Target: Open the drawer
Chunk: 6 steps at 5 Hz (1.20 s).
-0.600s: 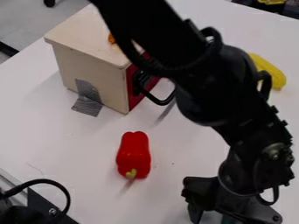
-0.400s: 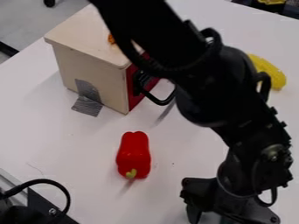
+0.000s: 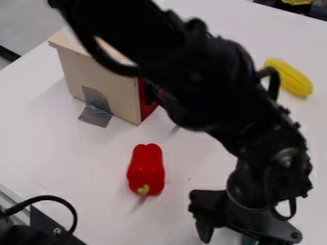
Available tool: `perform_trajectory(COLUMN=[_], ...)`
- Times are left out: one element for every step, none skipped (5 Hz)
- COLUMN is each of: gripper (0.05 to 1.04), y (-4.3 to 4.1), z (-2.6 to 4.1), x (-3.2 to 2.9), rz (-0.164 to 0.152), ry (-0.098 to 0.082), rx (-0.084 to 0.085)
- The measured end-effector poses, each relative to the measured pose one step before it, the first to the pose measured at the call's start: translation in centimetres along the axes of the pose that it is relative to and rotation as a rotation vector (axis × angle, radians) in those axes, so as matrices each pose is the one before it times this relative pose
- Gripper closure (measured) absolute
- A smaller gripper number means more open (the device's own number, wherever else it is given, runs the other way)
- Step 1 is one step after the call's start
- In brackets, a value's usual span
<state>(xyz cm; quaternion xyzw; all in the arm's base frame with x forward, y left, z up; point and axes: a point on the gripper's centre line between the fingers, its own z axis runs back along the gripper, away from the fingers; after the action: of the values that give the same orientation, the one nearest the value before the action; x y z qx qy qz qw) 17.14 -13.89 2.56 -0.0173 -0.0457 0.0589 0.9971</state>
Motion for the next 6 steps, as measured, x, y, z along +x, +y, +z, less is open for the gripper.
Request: perform_trajectory(gripper=[0.084, 0.084, 0.084, 0.084, 0.084, 0.084], y=[0.176, 0.059, 0.991, 2.159, 1.707, 1.530], z=[2.300, 3.475, 2.392, 1.186, -0.883, -1.267], x=[0.126, 0.500, 1.184, 3.226, 2.575, 2.282], rz=[-0.0118, 0.0019, 0.0303, 0.0003, -0.0539, -0.0322], ry=[-0.0340, -0.0367, -0.0101, -0.0145, 0.0162, -0.0038], rx=[-0.0136, -0.0166, 0.0038, -0.0055, 0.0341, 0.0117])
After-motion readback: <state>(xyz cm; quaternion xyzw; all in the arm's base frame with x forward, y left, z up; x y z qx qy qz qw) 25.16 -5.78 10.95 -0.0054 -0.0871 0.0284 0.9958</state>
